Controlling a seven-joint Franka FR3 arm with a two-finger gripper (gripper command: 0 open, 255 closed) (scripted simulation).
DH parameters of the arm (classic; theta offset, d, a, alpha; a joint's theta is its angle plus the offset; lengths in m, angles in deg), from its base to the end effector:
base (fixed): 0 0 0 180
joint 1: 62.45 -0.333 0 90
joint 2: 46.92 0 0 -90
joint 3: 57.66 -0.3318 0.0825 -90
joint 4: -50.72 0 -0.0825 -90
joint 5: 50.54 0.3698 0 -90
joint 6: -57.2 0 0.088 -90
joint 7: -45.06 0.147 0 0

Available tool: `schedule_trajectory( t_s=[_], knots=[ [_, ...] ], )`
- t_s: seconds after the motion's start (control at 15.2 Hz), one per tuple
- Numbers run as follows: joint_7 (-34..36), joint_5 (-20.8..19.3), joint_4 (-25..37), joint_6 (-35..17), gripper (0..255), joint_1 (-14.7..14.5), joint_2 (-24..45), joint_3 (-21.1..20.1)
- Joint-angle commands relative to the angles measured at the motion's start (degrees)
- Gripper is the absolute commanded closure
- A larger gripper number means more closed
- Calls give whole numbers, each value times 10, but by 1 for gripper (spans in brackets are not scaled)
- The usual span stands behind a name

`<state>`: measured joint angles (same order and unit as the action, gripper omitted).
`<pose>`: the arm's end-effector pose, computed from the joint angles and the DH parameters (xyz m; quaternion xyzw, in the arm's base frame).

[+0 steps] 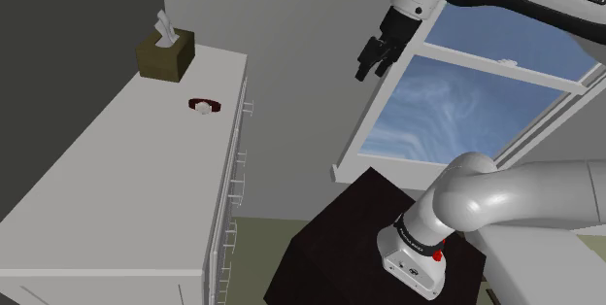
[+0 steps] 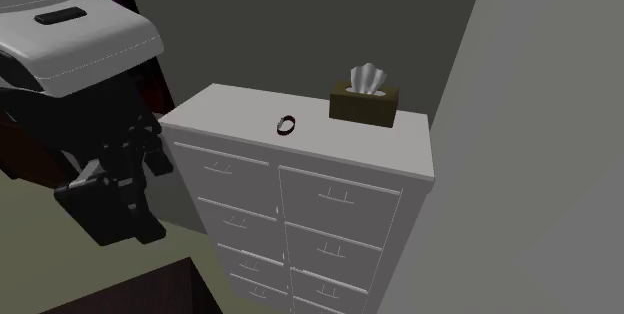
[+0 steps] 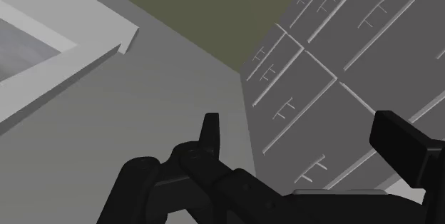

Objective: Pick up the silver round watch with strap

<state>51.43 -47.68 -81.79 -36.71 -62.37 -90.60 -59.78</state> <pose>0.2989 0.0210 0.5812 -0.9980 0.0429 -0.0432 0.0152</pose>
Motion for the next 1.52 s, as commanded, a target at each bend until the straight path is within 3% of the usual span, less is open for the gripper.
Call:
schedule_trajectory(
  t_s=[0.0, 0.79, 1.45],
  knots=[
    [0, 0, 0, 0, 0, 0, 0, 0],
    [-24, -6, 127, -104, 0, -50, 227, -72],
    [-26, -57, 286, -133, 0, -88, 420, -135]
  ],
)
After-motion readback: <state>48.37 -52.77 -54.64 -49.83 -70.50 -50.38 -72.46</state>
